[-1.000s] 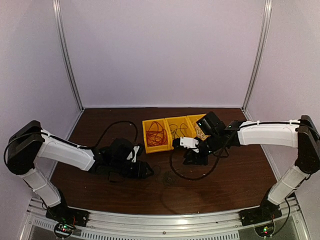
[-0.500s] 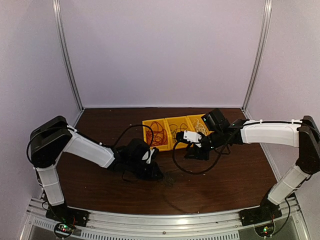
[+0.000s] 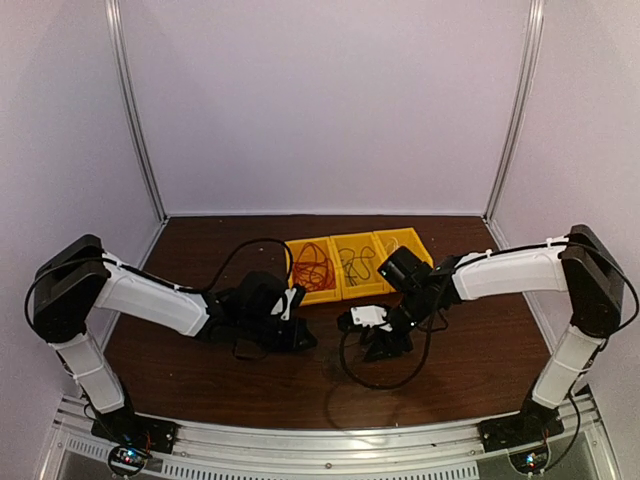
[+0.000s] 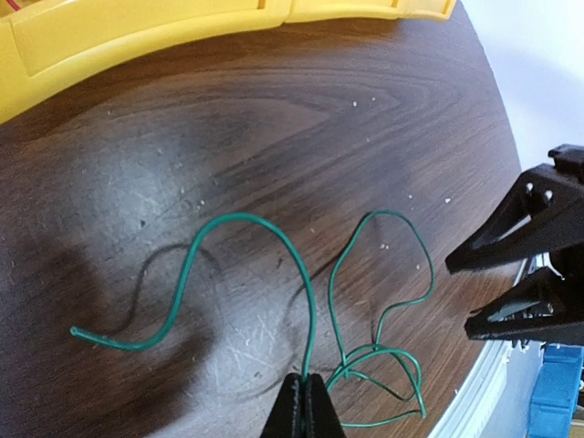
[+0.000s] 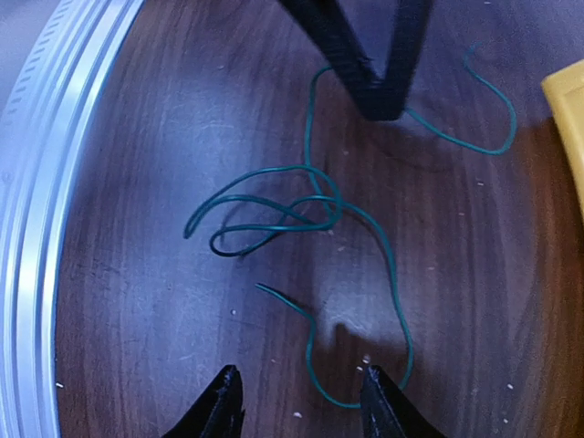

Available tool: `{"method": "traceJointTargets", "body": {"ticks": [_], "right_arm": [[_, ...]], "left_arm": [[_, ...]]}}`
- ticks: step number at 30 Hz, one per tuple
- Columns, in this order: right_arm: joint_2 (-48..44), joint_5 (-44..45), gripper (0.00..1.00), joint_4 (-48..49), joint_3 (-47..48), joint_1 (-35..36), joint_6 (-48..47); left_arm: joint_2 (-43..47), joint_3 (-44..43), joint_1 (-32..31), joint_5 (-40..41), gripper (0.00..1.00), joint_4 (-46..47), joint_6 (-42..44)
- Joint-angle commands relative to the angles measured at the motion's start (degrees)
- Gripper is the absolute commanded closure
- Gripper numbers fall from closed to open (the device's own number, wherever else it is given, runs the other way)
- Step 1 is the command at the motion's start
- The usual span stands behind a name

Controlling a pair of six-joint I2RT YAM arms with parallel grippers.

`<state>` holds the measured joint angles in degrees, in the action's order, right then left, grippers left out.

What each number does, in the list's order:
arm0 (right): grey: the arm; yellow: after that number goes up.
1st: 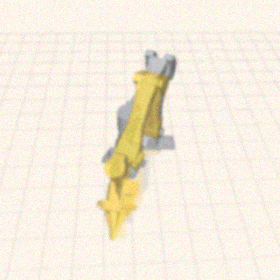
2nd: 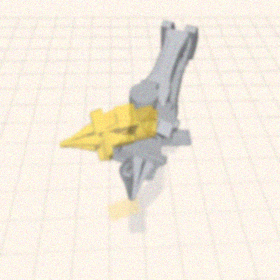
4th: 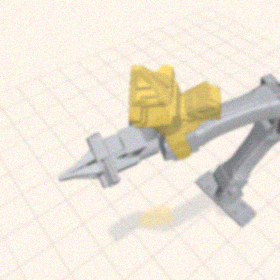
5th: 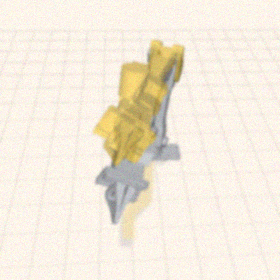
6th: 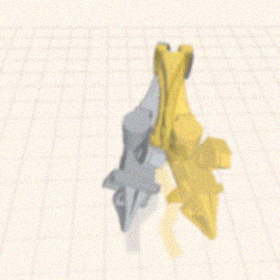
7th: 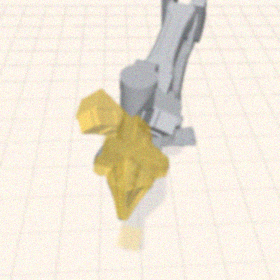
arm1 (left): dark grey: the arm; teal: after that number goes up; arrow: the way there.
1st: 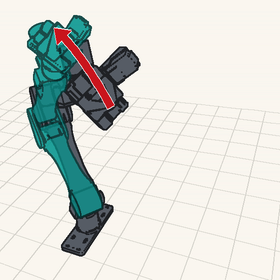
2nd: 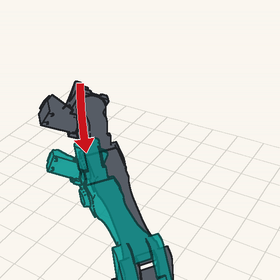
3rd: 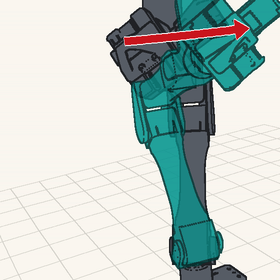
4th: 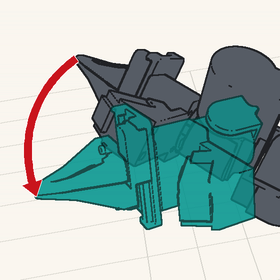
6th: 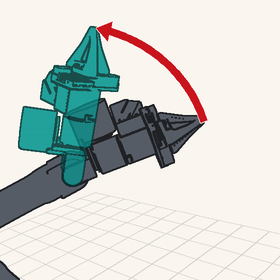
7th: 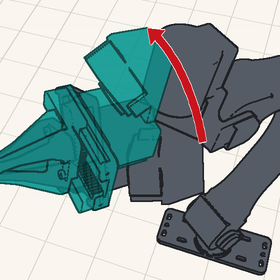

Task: Untangle the cables
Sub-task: Pick up the untangled cable from the center of the board, then pull the untangled cable.

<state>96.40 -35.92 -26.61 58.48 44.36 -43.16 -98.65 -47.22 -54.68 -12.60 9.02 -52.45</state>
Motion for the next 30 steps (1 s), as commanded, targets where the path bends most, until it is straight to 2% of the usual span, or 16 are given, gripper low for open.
{"method": "traceJointTargets", "body": {"ticks": [1, 7, 13, 16, 18, 21, 25, 30], "right_arm": [[2.56, 2.43, 0.54, -0.49, 1.55, 3.99, -1.71], [8.23, 6.23, 0.54, -1.36, 3.52, 6.95, -2.06], [8.05, 11.1, 0.75, 1.23, 3.28, 7.11, 0.28], [6.47, 12.94, 0.88, 3.12, 2.02, 6.67, 0.73], [6.36, 13.7, 1.0, 2.73, 1.93, 6.71, 0.96], [4.15, 15.91, 1.0, 1.0, 2.52, 5.88, 1.2], [-3.69, 11.31, 1.0, -4.27, 3.53, -0.96, -0.08], [-14.53, 6.31, 1.0, -7.62, 1.64, -15.68, -1.42]], "left_arm": [[-0.46, 1.24, -0.26, 1.01, 1.0, 2.11, 0.42], [-1.55, 0.24, -0.26, 0.75, 1.0, 2.18, 1.12], [-0.75, 1.3, -0.12, 2.3, 1.0, 1.98, 1.99], [0.0, 1.32, -0.1, 2.56, 1.0, 1.73, 2.92], [-0.19, 0.81, -0.07, 3.4, 1.0, 1.33, 4.3], [0.83, -0.98, 0.41, 4.85, 1.0, -3.05, 6.26], [9.37, -0.01, 2.87, 10.9, 1.0, -7.91, 10.58], [24.77, 1.28, 12.87, 16.0, 1.0, -18.05, 15.56]]}}
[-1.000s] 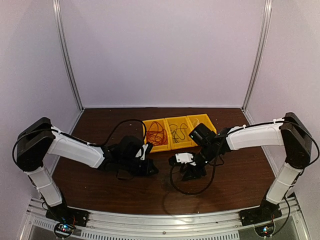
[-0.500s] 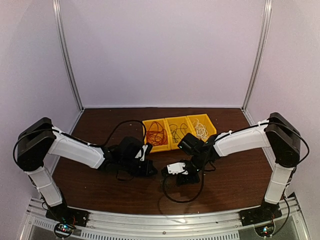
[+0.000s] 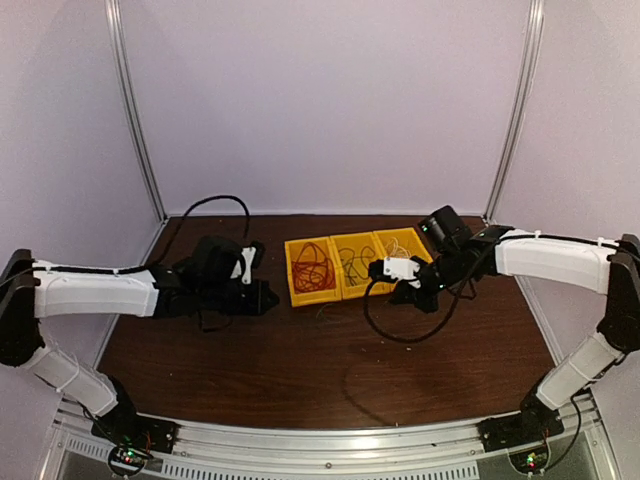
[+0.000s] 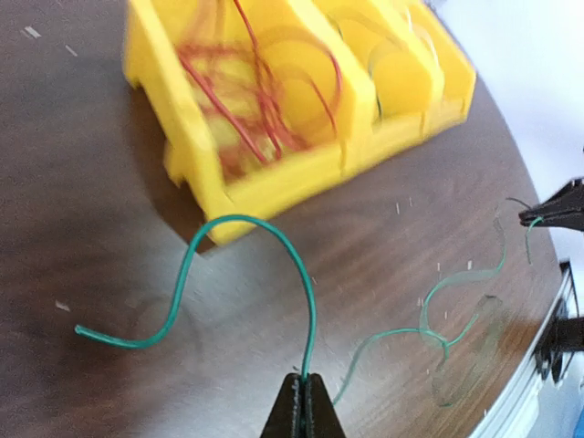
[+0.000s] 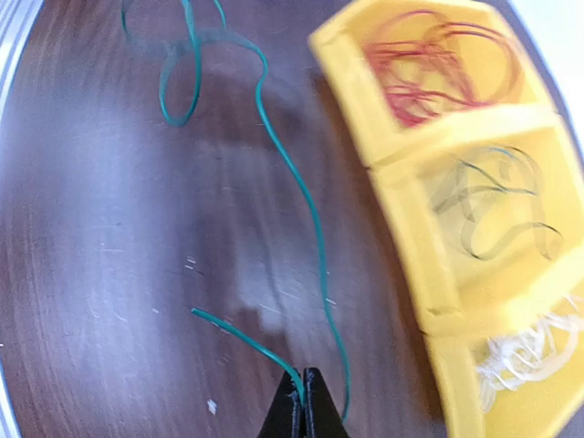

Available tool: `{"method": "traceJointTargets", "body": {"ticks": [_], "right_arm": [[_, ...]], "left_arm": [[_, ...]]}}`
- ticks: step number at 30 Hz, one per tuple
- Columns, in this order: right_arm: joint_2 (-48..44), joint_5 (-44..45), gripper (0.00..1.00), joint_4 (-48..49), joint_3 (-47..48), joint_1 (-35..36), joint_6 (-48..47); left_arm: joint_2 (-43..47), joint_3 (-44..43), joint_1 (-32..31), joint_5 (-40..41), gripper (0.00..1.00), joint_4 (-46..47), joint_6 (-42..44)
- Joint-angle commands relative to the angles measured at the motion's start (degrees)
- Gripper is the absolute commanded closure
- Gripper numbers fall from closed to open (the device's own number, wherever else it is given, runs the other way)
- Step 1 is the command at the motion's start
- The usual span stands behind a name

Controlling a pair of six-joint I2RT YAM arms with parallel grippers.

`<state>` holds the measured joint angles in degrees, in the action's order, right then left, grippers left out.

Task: Untangle the cables
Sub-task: Pull the untangled cable.

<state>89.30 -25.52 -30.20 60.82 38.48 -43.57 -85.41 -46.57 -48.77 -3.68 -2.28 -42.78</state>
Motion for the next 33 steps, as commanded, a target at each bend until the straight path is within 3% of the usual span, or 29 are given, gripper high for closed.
{"method": "traceJointTargets", "body": {"ticks": [1, 8, 16, 20, 24, 29, 33], "right_arm": [[-8.91, -5.23, 1.0, -4.13, -1.18, -12.93, -1.13], [-14.98, -8.66, 1.0, -3.93, -2.89, -26.68, -0.18], [-13.06, -11.74, 1.0, -2.82, -5.36, -37.55, -0.06], [-11.57, -12.46, 1.0, -1.3, -4.83, -37.77, -0.23], [-9.6, -17.64, 1.0, -4.04, 0.67, -36.68, 2.08], [-9.45, -18.24, 1.0, -0.53, 5.77, -27.33, 9.12], [-2.76, -14.33, 1.0, 1.66, 12.33, -18.9, 12.46]], "left_arm": [[14.24, 1.06, 8.38, 8.8, 1.0, -7.51, 7.01], [19.6, -3.27, 13.34, 14.63, 1.0, -12.5, 10.57], [22.99, -8.42, 17.51, 19.67, 1.0, -18.6, 14.75], [22.83, -8.85, 18.28, 19.79, 1.0, -16.77, 16.84], [15.89, -13.85, 18.28, 10.42, 1.0, -13.36, 15.59], [3.22, -22.29, 18.07, -9.83, 1.0, -0.96, 12.45], [-4.32, -29.94, 16.26, -11.52, 1.0, 2.87, 12.65]]}}
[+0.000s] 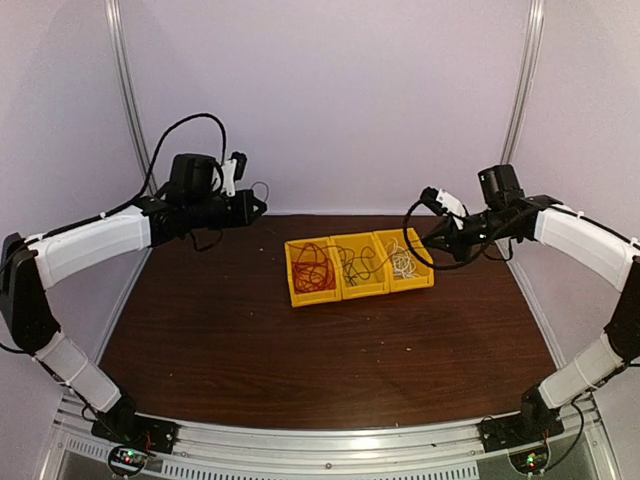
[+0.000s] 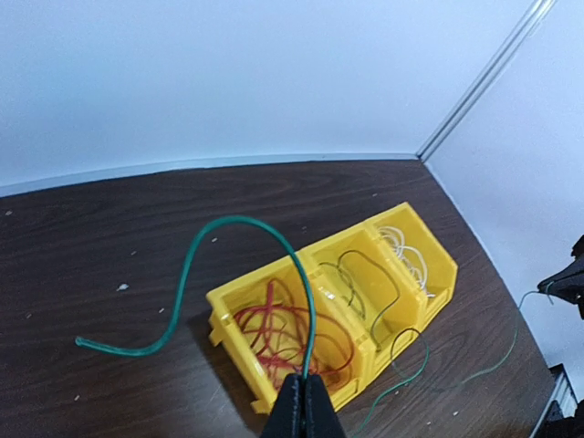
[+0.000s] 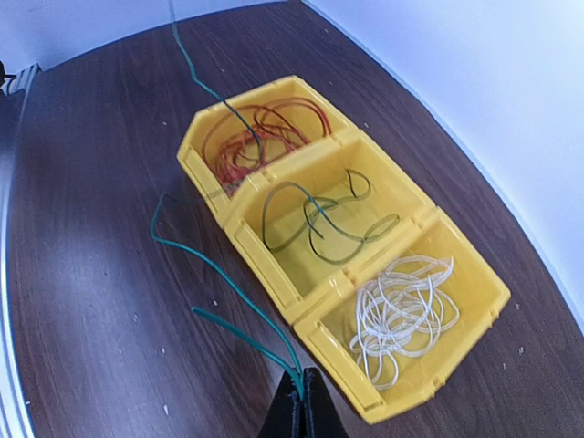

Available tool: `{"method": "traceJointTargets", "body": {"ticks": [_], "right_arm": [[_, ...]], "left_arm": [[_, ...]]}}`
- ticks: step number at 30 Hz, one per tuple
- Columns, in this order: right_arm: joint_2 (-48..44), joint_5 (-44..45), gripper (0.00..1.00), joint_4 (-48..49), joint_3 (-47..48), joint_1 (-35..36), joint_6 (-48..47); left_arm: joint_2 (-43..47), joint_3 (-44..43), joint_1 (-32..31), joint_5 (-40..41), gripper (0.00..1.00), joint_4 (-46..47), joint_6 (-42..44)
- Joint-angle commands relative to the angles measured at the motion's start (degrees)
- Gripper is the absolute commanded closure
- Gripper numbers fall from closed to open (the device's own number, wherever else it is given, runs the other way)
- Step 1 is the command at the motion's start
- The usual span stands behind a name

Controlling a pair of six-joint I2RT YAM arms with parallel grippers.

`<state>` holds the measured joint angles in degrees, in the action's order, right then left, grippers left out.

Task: Untangle the cables
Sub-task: Pull the untangled cable, then place the untangled cable in the bin.

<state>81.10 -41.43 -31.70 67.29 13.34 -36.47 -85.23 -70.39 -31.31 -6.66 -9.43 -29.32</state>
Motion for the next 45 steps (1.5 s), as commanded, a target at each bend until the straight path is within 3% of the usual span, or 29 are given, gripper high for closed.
{"method": "traceJointTargets", "body": {"ticks": [1, 10, 17, 24, 28, 34, 45], "right_arm": [[8.01, 2.97, 1.0, 3.22, 8.94, 8.02, 6.15], [29.61, 9.58, 1.0, 5.54, 28.82, 11.23, 14.15], [41.78, 13.3, 1.0, 4.41, 36.46, 11.49, 15.75], [46.72, 11.18, 0.97, 2.89, 39.04, 11.71, 17.08], [44.2, 10.68, 0.82, 2.69, 37.48, 11.62, 17.87], [35.04, 18.02, 0.64, 1.78, 32.03, 11.53, 17.3], [17.53, 24.78, 0.58, 7.66, 10.46, 8.52, 14.62]], "left_arm": [[-5.5, -6.93, -1.36, -9.14, 1.0, 12.12, -0.93], [-15.45, -13.56, -3.06, -11.71, 1.0, 19.69, -4.31], [-27.33, -21.16, -4.53, -9.22, 1.0, 26.57, -7.99], [-38.48, -34.59, -5.72, -5.43, 1.0, 25.31, -8.38], [-40.13, -35.64, -6.0, -3.58, 1.0, 25.93, -7.8], [-40.12, -33.27, -7.56, -5.13, 1.0, 26.31, -6.02], [-40.0, -28.41, -13.55, -4.22, 1.0, 21.07, -2.2]]}}
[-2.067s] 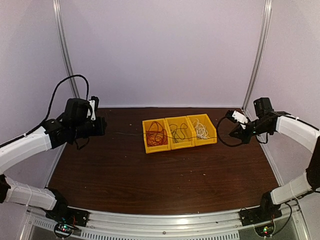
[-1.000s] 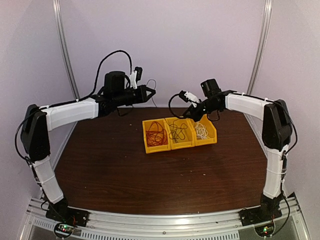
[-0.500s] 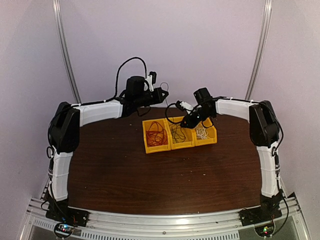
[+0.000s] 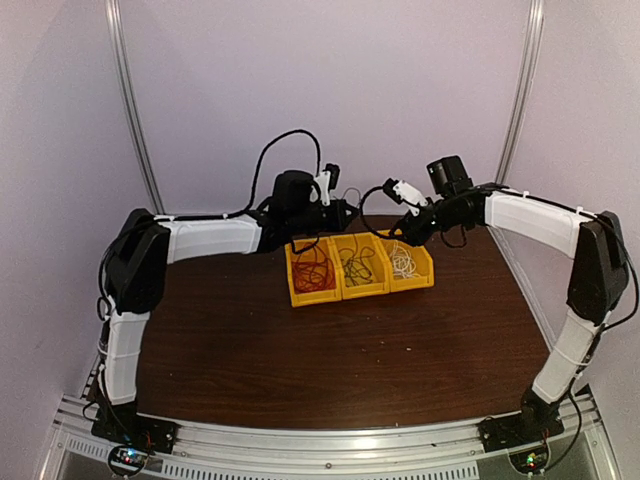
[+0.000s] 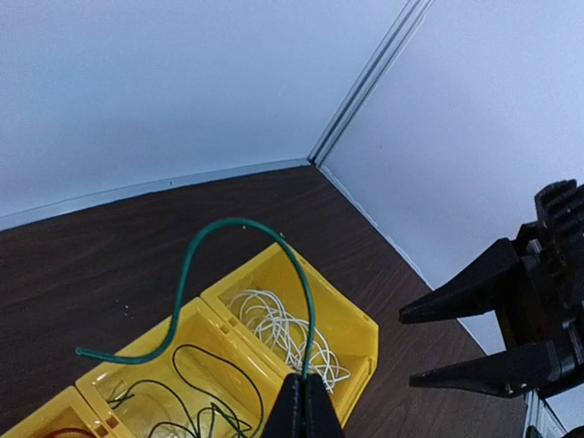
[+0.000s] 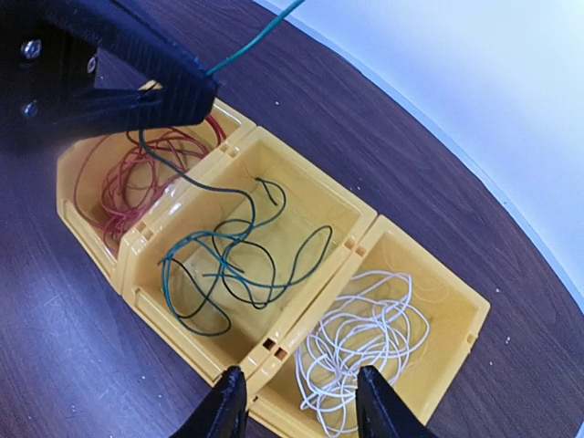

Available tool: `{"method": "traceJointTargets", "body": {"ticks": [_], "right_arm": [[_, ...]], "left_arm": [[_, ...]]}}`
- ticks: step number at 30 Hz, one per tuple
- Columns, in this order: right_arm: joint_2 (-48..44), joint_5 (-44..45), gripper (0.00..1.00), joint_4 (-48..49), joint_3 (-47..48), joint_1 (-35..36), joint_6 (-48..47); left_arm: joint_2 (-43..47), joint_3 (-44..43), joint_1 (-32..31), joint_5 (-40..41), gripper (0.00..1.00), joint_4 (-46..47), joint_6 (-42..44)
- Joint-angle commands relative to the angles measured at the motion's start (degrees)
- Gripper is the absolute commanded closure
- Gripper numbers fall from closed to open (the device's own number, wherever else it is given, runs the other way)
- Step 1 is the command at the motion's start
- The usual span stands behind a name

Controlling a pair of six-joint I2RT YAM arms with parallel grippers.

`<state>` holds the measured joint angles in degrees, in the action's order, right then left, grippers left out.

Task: Untangle the cables
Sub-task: Place the untangled cable in the bin.

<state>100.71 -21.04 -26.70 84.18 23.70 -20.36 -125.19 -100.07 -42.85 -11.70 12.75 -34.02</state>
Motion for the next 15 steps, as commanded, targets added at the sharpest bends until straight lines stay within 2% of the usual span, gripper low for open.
{"method": "traceJointTargets", "body": {"ticks": [1, 6, 9, 15], "right_arm": [[-2.76, 4.49, 0.58, 3.49, -8.12, -2.79, -1.53], [-5.06, 3.21, 0.58, 9.66, -15.61, -6.38, -0.56], [-4.25, 6.23, 0.59, 10.46, -16.24, -7.43, -0.8], [-3.01, 5.57, 0.58, 11.57, -16.94, -9.3, 0.21]], "left_arm": [[-0.4, 1.28, -2.54, 0.68, 1.0, -1.71, 2.51], [-3.51, 0.33, -4.55, -0.18, 1.0, -5.35, 2.13], [-5.86, -1.75, -5.51, 0.21, 1.0, -7.84, 1.46], [-11.39, -6.74, -5.75, 2.55, 1.0, -11.72, -2.94]]}}
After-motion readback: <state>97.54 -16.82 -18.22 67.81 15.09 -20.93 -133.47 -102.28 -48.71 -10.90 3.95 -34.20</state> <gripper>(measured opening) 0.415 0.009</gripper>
